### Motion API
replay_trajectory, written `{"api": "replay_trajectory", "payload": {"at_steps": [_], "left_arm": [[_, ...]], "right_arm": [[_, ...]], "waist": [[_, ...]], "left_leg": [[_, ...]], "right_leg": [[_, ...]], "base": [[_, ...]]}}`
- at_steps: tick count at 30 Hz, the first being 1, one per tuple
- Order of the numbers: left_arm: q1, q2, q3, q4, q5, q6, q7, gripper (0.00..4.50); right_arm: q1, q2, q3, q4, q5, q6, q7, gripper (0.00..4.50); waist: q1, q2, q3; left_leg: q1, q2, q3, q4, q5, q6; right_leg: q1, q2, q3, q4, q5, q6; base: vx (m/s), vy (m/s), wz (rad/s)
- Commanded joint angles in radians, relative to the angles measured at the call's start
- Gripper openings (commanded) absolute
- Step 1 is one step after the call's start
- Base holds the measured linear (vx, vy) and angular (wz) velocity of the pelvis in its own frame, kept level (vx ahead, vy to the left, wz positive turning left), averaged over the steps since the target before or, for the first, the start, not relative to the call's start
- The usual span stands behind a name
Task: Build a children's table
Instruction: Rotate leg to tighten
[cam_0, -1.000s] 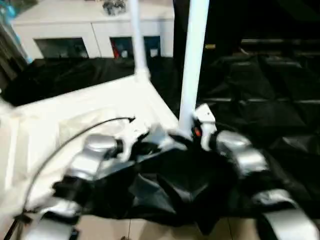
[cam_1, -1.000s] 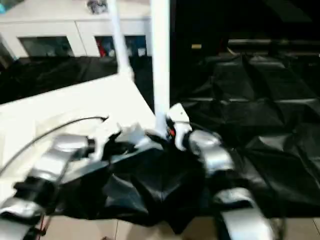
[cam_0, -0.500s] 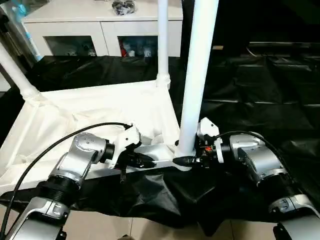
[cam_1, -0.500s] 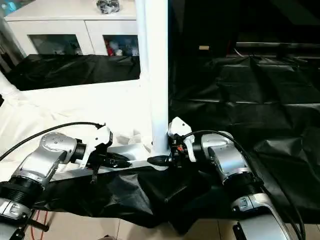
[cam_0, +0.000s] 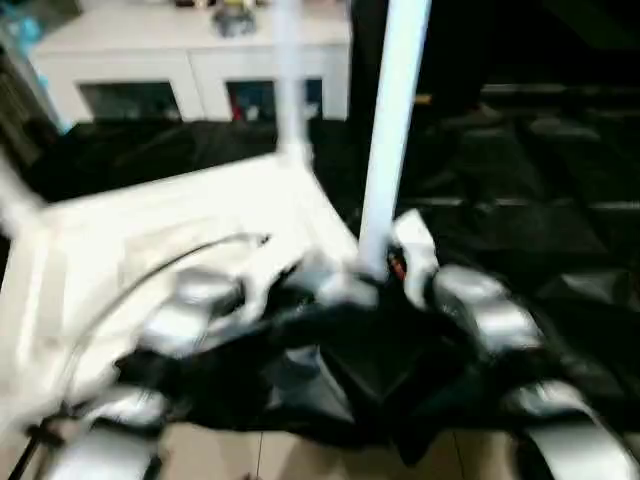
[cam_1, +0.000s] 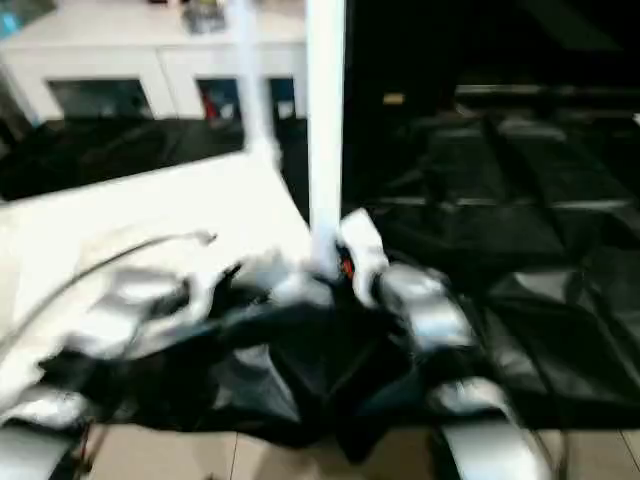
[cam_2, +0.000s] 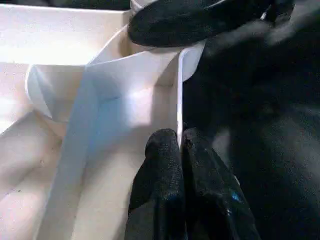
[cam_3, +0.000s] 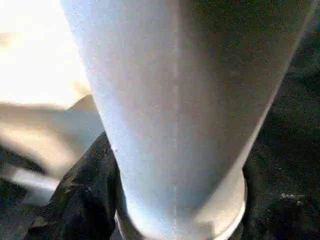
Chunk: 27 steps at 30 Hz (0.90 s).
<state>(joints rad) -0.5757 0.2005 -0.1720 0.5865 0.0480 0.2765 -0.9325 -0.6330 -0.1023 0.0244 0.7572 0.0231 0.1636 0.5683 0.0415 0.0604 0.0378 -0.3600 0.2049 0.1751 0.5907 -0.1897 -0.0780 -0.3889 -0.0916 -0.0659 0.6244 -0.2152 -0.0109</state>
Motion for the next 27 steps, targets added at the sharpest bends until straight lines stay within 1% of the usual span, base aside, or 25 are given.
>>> {"api": "replay_trajectory", "payload": {"at_steps": [1,2,3,4,6,8,9,10,11,12,13,14,15,16,17,18,20,21,24,25,26,27], "left_arm": [[-0.046,-0.075,-0.021,-0.002,-0.011,0.004,0.06,0.0],[-0.045,-0.082,-0.021,-0.007,-0.01,0.005,0.062,0.0],[-0.041,-0.085,-0.027,-0.017,-0.011,0.001,0.049,0.0],[-0.035,-0.081,-0.032,-0.027,-0.015,-0.004,0.031,0.0],[-0.028,-0.073,-0.039,-0.038,-0.02,-0.013,0.005,0.0],[-0.007,-0.037,-0.063,-0.069,-0.029,-0.04,-0.075,0.0],[-0.003,-0.03,-0.067,-0.076,-0.031,-0.043,-0.089,0.0],[0.002,-0.02,-0.073,-0.085,-0.035,-0.049,-0.111,0.0],[0.008,-0.01,-0.077,-0.096,-0.043,-0.052,-0.134,0.0],[0.015,0.003,-0.082,-0.107,-0.05,-0.05,-0.159,0.0],[0.018,0.009,-0.085,-0.111,-0.052,-0.053,-0.172,0.0],[0.032,0.041,-0.097,-0.128,-0.06,-0.065,-0.232,0.0],[0.037,0.052,-0.102,-0.132,-0.062,-0.069,-0.255,0.0],[0.039,0.063,-0.106,-0.133,-0.06,-0.073,-0.271,0.0],[0.04,0.074,-0.11,-0.13,-0.058,-0.082,-0.288,0.0],[0.04,0.076,-0.11,-0.13,-0.057,-0.083,-0.289,0.0],[0.039,0.1,-0.112,-0.118,-0.051,-0.103,-0.321,0.0],[0.037,0.115,-0.111,-0.113,-0.05,-0.111,-0.344,0.0],[0.036,0.13,-0.109,-0.113,-0.056,-0.112,-0.373,0.0],[0.036,0.133,-0.109,-0.112,-0.057,-0.114,-0.378,0.0],[0.036,0.139,-0.111,-0.112,-0.06,-0.116,-0.387,0.0],[0.036,0.142,-0.113,-0.113,-0.061,-0.117,-0.392,0.0]], "right_arm": [[0.001,0.113,0.057,0.056,-0.004,0.037,-0.026,2.7],[-0.002,0.128,0.051,0.064,-0.005,0.03,-0.042,2.7],[-0.005,0.141,0.047,0.071,0.005,0.017,-0.024,3.05],[-0.006,0.141,0.048,0.068,0.011,0.014,-0.006,3.39],[-0.011,0.138,0.048,0.066,0.016,0.011,0.025,3.46],[-0.013,0.106,0.071,0.038,0.023,-0.013,0.121,3.76],[-0.012,0.099,0.076,0.03,0.024,-0.017,0.14,3.85],[-0.009,0.088,0.084,0.018,0.028,-0.022,0.172,3.85],[-0.005,0.075,0.096,0.005,0.027,-0.032,0.201,3.85],[0.001,0.057,0.11,-0.013,0.028,-0.044,0.246,3.85],[0.005,0.047,0.117,-0.023,0.029,-0.049,0.27,3.85],[0.023,0.001,0.146,-0.07,0.038,-0.064,0.377,3.85],[0.03,-0.017,0.155,-0.086,0.042,-0.067,0.418,3.85],[0.035,-0.033,0.162,-0.101,0.046,-0.067,0.45,3.85],[0.038,-0.049,0.171,-0.112,0.045,-0.071,0.475,3.85],[0.039,-0.052,0.172,-0.114,0.045,-0.07,0.479,3.85],[0.055,-0.096,0.198,-0.153,0.048,-0.064,0.575,3.85],[0.068,-0.125,0.216,-0.183,0.05,-0.053,0.64,3.85],[0.083,-0.15,0.238,-0.208,0.045,-0.038,0.696,3.85],[0.086,-0.155,0.244,-0.212,0.043,-0.04,0.707,3.71],[0.093,-0.163,0.252,-0.226,0.047,-0.036,0.725,3.6],[0.097,-0.167,0.256,-0.235,0.049,-0.033,0.736,3.6]], "waist": [[-0.001,-0.015,-0.053],[0.001,-0.013,-0.054],[0.001,-0.016,-0.055],[0.002,-0.014,-0.056],[0.002,-0.012,-0.055],[0.004,-0.013,-0.055],[0.003,-0.012,-0.058],[0.0,-0.009,-0.057],[0.001,-0.01,-0.058],[0.003,-0.009,-0.061],[0.006,0.002,-0.064],[0.008,-0.001,-0.064],[0.01,-0.004,-0.066],[0.012,-0.003,-0.067],[0.013,-0.003,-0.064],[0.016,-0.003,-0.064],[0.021,-0.005,-0.061],[0.024,-0.003,-0.06],[0.031,-0.005,-0.058],[0.03,-0.012,-0.058],[0.032,-0.014,-0.058],[0.035,-0.011,-0.057]], "left_leg": [[-0.001,0.015,-0.004,-0.073,-0.186,0.026],[-0.001,0.014,-0.004,-0.071,-0.163,0.035],[-0.003,0.013,-0.003,-0.07,-0.155,0.042],[-0.004,0.014,-0.003,-0.07,-0.147,0.052],[-0.005,0.015,-0.002,-0.07,-0.143,0.062],[-0.007,0.017,-0.003,-0.07,-0.152,0.07],[-0.011,0.017,-0.005,-0.069,-0.145,0.074],[-0.009,0.018,-0.004,-0.068,-0.13,0.081],[-0.008,0.019,-0.003,-0.067,-0.126,0.084],[-0.007,0.02,-0.001,-0.063,-0.108,0.093],[-0.009,0.019,-0.003,-0.059,-0.074,0.104],[-0.008,0.019,-0.002,-0.059,-0.069,0.111],[-0.011,0.019,-0.001,-0.053,-0.056,0.128],[-0.01,0.018,-0.001,-0.052,-0.053,0.136],[-0.011,0.019,0.0,-0.052,-0.064,0.144],[-0.008,0.02,0.0,-0.053,-0.083,0.139],[-0.006,0.022,0.0,-0.057,-0.111,0.125],[-0.003,0.024,0.001,-0.058,-0.126,0.117],[-0.004,0.024,0.0,-0.06,-0.133,0.106],[-0.005,0.024,0.001,-0.061,-0.14,0.102],[-0.004,0.024,0.001,-0.061,-0.139,0.099],[-0.004,0.024,0.001,-0.061,-0.139,0.096]], "right_leg": [[0.043,-0.046,0.04,-0.088,-0.178,-0.206],[0.044,-0.046,0.039,-0.086,-0.139,-0.214],[0.046,-0.046,0.038,-0.084,-0.124,-0.218],[0.047,-0.046,0.036,-0.082,-0.106,-0.224],[0.047,-0.048,0.036,-0.083,-0.102,-0.228],[0.048,-0.049,0.035,-0.083,-0.105,-0.231],[0.053,-0.049,0.034,-0.078,-0.087,-0.234],[0.05,-0.048,0.034,-0.076,-0.055,-0.244],[0.05,-0.047,0.034,-0.075,-0.043,-0.249],[0.05,-0.048,0.034,-0.07,-0.002,-0.261],[0.052,-0.046,0.033,-0.061,0.06,-0.271],[0.051,-0.043,0.031,-0.063,0.08,-0.274],[0.053,-0.041,0.03,-0.055,0.132,-0.283],[0.052,-0.041,0.03,-0.055,0.143,-0.286],[0.05,-0.041,0.03,-0.056,0.136,-0.29],[0.049,-0.043,0.03,-0.059,0.106,-0.291],[0.048,-0.043,0.03,-0.063,0.05,-0.287],[0.046,-0.043,0.032,-0.065,0.026,-0.283],[0.047,-0.045,0.034,-0.065,0.009,-0.275],[0.047,-0.045,0.035,-0.067,-0.007,-0.273],[0.047,-0.046,0.035,-0.066,-0.014,-0.272],[0.046,-0.046,0.036,-0.068,-0.03,-0.267]], "base": [[0.0,0.0,0.0],[0.0,0.0,0.0],[0.0,0.0,0.0],[0.0,0.0,0.0],[0.0,0.0,0.0],[0.0,0.0,0.0],[0.0,0.0,0.0],[0.0,0.0,0.0],[0.0,0.0,0.0],[0.0,0.0,0.0],[0.0,0.0,0.0],[0.0,0.0,0.0],[0.0,0.0,0.0],[0.0,0.0,0.0],[0.0,0.0,0.0],[0.0,0.0,0.0],[0.0,0.0,0.0],[0.0,0.0,0.0],[0.0,0.0,0.0],[0.0,0.0,0.0],[0.0,0.0,0.0],[0.0,0.0,0.0]]}}
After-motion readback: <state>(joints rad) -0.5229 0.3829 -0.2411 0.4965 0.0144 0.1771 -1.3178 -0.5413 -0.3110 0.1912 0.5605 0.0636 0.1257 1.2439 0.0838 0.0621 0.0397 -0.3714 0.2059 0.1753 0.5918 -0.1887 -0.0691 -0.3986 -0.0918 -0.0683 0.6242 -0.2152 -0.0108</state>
